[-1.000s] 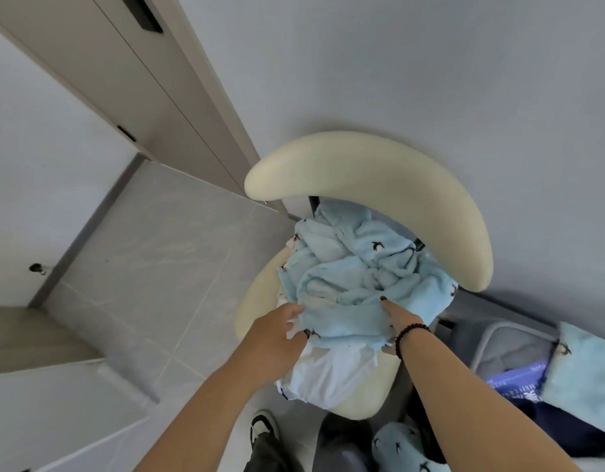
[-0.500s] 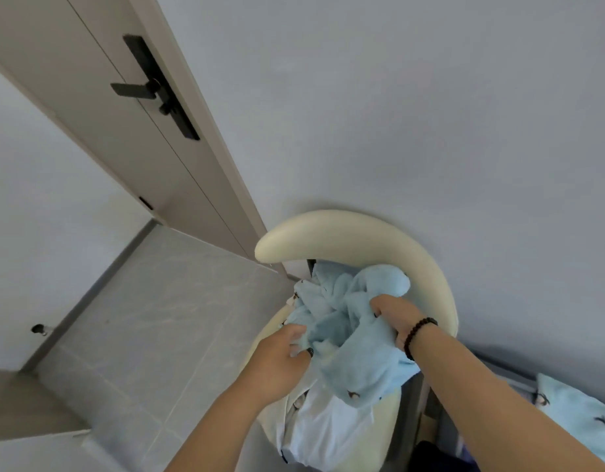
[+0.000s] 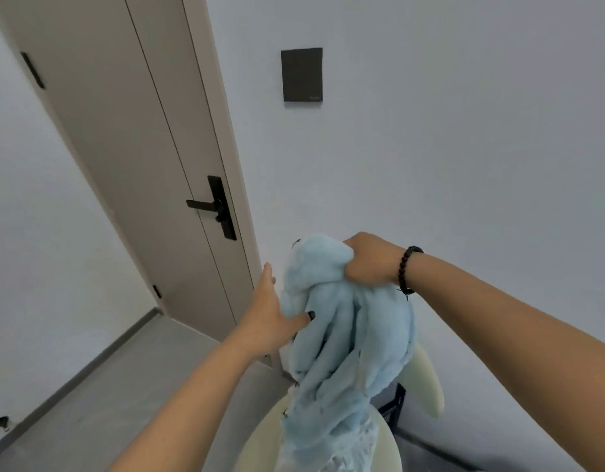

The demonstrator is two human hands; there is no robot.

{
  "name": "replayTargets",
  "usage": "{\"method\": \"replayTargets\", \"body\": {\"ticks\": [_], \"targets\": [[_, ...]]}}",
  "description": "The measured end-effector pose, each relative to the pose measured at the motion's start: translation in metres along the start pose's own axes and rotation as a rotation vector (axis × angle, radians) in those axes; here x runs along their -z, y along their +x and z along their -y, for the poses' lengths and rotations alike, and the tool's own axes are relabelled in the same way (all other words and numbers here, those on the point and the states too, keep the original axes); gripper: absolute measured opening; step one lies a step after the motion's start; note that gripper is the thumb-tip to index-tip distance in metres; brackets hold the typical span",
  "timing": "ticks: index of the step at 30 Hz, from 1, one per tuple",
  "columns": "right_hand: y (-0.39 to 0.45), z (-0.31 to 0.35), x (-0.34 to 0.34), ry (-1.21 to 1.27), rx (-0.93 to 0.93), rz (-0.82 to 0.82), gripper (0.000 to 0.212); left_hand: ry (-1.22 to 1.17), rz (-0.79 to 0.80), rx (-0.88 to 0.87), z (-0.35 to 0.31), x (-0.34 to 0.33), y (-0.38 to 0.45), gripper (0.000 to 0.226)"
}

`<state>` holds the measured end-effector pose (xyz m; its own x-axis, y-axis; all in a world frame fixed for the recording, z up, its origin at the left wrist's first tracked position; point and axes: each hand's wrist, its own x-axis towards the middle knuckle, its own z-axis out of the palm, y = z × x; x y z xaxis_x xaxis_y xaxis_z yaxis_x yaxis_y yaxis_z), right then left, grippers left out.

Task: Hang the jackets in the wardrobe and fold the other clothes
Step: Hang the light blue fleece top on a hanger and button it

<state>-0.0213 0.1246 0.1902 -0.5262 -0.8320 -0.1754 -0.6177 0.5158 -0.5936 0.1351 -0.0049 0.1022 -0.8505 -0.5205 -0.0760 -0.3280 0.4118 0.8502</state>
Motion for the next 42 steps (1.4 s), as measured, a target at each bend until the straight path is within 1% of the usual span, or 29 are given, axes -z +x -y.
{"method": "replayTargets", "body": {"ticks": [2, 4, 5, 6, 7, 8, 11, 13, 16, 18, 19, 21, 22, 23, 24, 25, 26, 28, 29, 30, 32, 34, 36, 37, 38, 39, 40, 41, 42], "targets": [[-0.003, 0.031, 0.017, -0.104, 0.086, -0.085, 0.017, 0.122, -0.085, -0.163, -0.027, 0.013, 0.002, 0.124], [-0.006, 0.059, 0.032, -0.159, 0.181, -0.224, 0.013, 0.182, -0.170, -0.263, -0.052, 0.026, 0.004, 0.115], [-0.008, 0.072, 0.040, -0.156, 0.228, -0.306, 0.009, 0.148, -0.201, -0.306, -0.063, 0.033, 0.006, 0.102], [-0.012, 0.083, 0.048, -0.139, 0.276, -0.388, 0.008, 0.104, -0.227, -0.354, -0.074, 0.040, 0.007, 0.078], [-0.016, 0.091, 0.055, -0.132, 0.326, -0.462, 0.011, 0.074, -0.245, -0.393, -0.085, 0.047, 0.008, 0.054], [-0.022, 0.097, 0.062, -0.161, 0.377, -0.526, 0.014, 0.063, -0.260, -0.407, -0.095, 0.055, 0.010, 0.042], [-0.035, 0.101, 0.081, -0.477, 0.479, -0.686, 0.032, 0.006, -0.387, -0.437, -0.123, 0.080, 0.015, 0.025], [-0.039, 0.091, 0.096, -0.663, 0.457, -0.804, 0.039, -0.133, -0.530, -0.457, -0.140, 0.097, 0.015, 0.010], [-0.043, 0.066, 0.116, -0.675, 0.355, -0.943, 0.030, -0.305, -0.738, -0.378, -0.152, 0.128, 0.001, 0.024], [-0.042, 0.048, 0.120, -0.628, 0.303, -0.988, 0.021, -0.340, -0.789, -0.347, -0.150, 0.150, -0.014, 0.027], [-0.039, 0.043, 0.118, -0.533, 0.284, -0.996, 0.020, -0.361, -0.794, -0.336, -0.148, 0.159, -0.024, 0.027], [-0.033, 0.046, 0.105, -0.169, 0.292, -0.944, 0.024, -0.407, -0.748, -0.333, -0.144, 0.168, -0.045, 0.024], [-0.031, 0.056, 0.091, 0.062, 0.332, -0.849, 0.030, -0.420, -0.716, -0.341, -0.143, 0.168, -0.054, 0.022], [-0.031, 0.070, 0.073, 0.290, 0.394, -0.675, 0.039, -0.428, -0.695, -0.339, -0.142, 0.168, -0.061, 0.020], [-0.033, 0.086, 0.051, 0.463, 0.475, -0.454, 0.049, -0.441, -0.687, -0.322, -0.143, 0.166, -0.068, 0.017], [-0.036, 0.103, 0.028, 0.556, 0.557, -0.235, 0.056, -0.461, -0.687, -0.294, -0.143, 0.166, -0.075, 0.014], [-0.037, 0.117, 0.005, 0.618, 0.620, -0.042, 0.057, -0.485, -0.689, -0.261, -0.144, 0.167, -0.083, 0.010], [-0.037, 0.140, -0.038, 0.728, 0.639, 0.239, 0.053, -0.528, -0.698, -0.199, -0.143, 0.175, -0.099, 0.009], [-0.034, 0.150, -0.056, 0.750, 0.637, 0.314, 0.053, -0.547, -0.712, -0.172, -0.140, 0.181, -0.108, 0.009], [-0.032, 0.158, -0.072, 0.721, 0.659, 0.311, 0.053, -0.562, -0.728, -0.149, -0.135, 0.187, -0.117, 0.007], [-0.022, 0.172, -0.093, 0.528, 0.721, 0.154, 0.046, -0.557, -0.755, -0.107, -0.122, 0.204, -0.137, 0.009], [-0.011, 0.178, -0.097, 0.333, 0.766, -0.015, 0.045, -0.474, -0.786, -0.077, -0.104, 0.225, -0.158, 0.022], [0.000, 0.175, -0.091, 0.165, 0.758, -0.136, 0.043, -0.265, -0.823, -0.035, -0.084, 0.247, -0.183, 0.034], [0.006, 0.171, -0.085, 0.084, 0.724, -0.194, 0.037, -0.065, -0.839, 0.007, -0.073, 0.259, -0.196, 0.036], [0.010, 0.166, -0.079, 0.002, 0.678, -0.252, 0.029, 0.205, -0.844, 0.077, -0.061, 0.268, -0.206, 0.035], [0.015, 0.163, -0.075, -0.065, 0.635, -0.306, 0.023, 0.483, -0.831, 0.151, -0.049, 0.274, -0.215, 0.035], [0.017, 0.162, -0.072, -0.114, 0.608, -0.347, 0.020, 0.693, -0.803, 0.197, -0.037, 0.277, -0.222, 0.032], [0.018, 0.165, -0.071, -0.155, 0.604, -0.375, 0.017, 0.801, -0.774, 0.207, -0.026, 0.277, -0.227, 0.027], [0.018, 0.170, -0.071, -0.192, 0.614, -0.400, 0.015, 0.850, -0.752, 0.198, -0.015, 0.277, -0.233, 0.022]]}}
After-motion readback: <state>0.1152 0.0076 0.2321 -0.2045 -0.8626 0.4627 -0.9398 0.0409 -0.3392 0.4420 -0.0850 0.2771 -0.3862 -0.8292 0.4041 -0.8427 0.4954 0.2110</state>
